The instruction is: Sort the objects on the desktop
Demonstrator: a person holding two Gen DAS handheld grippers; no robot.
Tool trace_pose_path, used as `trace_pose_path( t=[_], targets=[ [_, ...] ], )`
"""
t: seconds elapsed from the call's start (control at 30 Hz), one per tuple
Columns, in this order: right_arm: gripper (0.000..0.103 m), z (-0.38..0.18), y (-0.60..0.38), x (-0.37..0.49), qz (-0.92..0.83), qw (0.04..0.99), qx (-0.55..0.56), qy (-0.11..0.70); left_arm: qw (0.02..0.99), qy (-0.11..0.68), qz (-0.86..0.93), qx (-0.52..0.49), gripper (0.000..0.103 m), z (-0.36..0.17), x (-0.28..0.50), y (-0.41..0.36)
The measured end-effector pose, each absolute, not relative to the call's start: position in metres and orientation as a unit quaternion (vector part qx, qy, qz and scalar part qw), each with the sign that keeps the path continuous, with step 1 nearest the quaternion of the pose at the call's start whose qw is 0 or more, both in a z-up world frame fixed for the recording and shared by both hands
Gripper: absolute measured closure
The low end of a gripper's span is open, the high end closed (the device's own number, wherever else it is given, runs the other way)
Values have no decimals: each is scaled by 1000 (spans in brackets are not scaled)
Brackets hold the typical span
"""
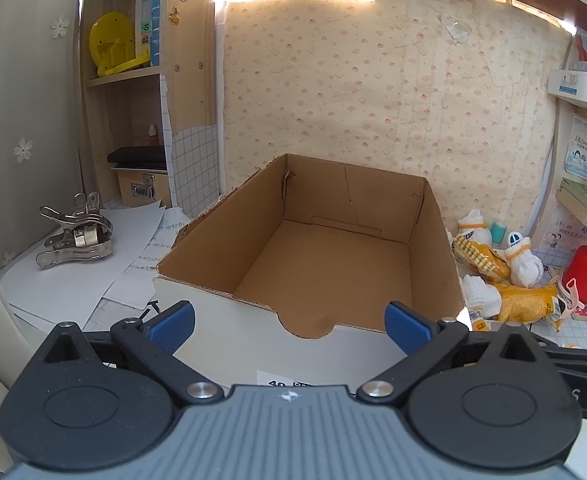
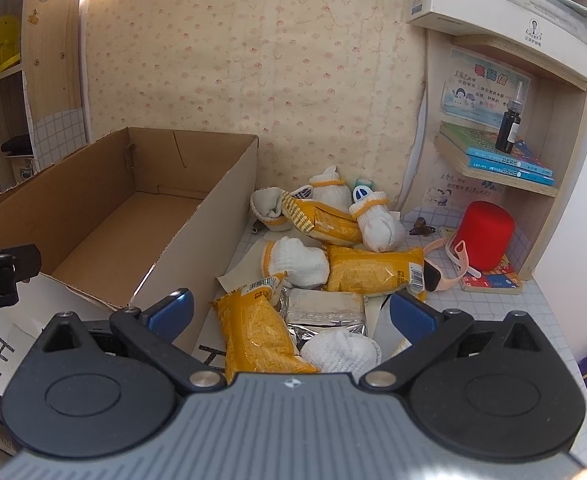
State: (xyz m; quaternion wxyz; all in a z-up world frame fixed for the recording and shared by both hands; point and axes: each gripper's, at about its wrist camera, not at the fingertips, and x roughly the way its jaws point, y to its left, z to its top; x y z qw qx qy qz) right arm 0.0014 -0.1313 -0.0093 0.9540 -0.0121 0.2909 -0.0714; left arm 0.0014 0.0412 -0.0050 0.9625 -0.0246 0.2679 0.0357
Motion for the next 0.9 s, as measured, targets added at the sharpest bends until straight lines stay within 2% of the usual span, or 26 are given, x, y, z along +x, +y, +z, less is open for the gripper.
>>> trace_pose_path(
  t=[0.9],
  targets=[
    [2,-12,-174,-23,-85,961,38,259,968,243,-54,-19,0,-13,-20,2]
  ],
)
